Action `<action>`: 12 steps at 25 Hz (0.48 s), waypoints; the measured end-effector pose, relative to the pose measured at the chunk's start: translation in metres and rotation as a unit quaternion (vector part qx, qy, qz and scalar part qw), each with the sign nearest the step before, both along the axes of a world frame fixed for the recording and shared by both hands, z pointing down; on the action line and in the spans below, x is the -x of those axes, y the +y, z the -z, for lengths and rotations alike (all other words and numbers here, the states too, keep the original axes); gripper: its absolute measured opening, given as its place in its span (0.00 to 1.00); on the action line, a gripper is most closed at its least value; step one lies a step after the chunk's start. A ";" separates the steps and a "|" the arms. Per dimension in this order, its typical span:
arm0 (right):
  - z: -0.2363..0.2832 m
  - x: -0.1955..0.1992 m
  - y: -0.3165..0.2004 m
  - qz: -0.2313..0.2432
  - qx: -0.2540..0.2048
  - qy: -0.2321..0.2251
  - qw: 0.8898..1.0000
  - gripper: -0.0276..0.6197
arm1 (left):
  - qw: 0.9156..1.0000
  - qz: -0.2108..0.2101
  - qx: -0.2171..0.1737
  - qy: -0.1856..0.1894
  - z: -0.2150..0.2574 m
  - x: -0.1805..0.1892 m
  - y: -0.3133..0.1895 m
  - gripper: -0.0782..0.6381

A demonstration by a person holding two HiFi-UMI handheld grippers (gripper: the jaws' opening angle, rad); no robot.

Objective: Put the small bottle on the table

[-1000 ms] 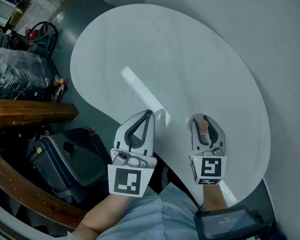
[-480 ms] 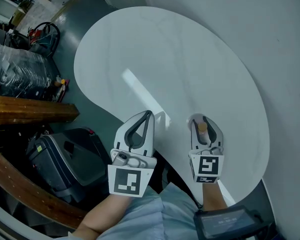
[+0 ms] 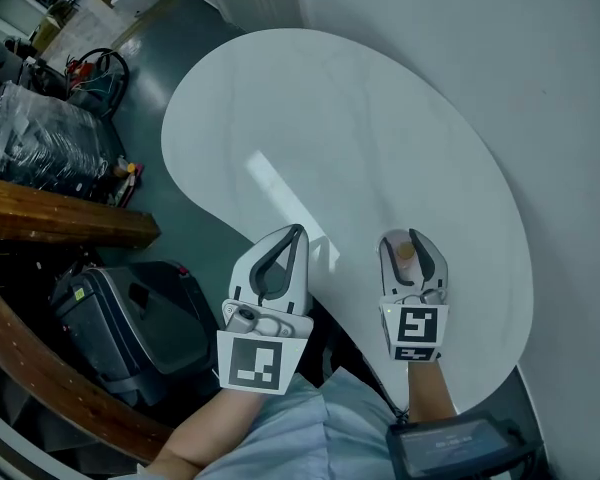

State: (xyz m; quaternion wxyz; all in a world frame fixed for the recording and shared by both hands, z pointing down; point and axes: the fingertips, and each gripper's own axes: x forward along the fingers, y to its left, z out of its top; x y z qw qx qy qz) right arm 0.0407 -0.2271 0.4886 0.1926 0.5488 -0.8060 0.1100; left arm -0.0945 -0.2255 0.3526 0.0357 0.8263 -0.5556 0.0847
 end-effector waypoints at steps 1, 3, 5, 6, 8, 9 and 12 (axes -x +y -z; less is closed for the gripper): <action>0.004 0.000 0.000 0.000 -0.006 0.001 1.000 0.32 | 1.000 0.000 -0.004 0.001 0.002 0.000 0.001 0.11; 0.014 0.001 0.000 0.002 -0.024 0.004 1.000 0.32 | 1.000 0.001 -0.013 0.004 0.007 0.001 0.005 0.11; 0.026 0.004 0.000 0.009 -0.041 0.006 0.999 0.32 | 1.000 0.003 -0.022 0.008 0.013 0.001 0.007 0.11; 0.033 0.006 -0.001 0.012 -0.048 0.006 0.999 0.32 | 1.000 0.003 -0.027 0.011 0.016 0.001 0.008 0.11; 0.049 0.008 -0.002 0.017 -0.065 0.002 0.998 0.31 | 0.999 0.003 -0.039 0.015 0.024 0.000 0.009 0.11; 0.059 0.010 -0.002 0.018 -0.075 -0.001 0.997 0.26 | 0.999 0.002 -0.046 0.016 0.027 -0.001 0.010 0.11; 0.093 0.014 0.002 0.024 -0.114 -0.027 0.993 0.12 | 0.998 0.002 -0.065 0.015 0.038 -0.004 0.011 0.11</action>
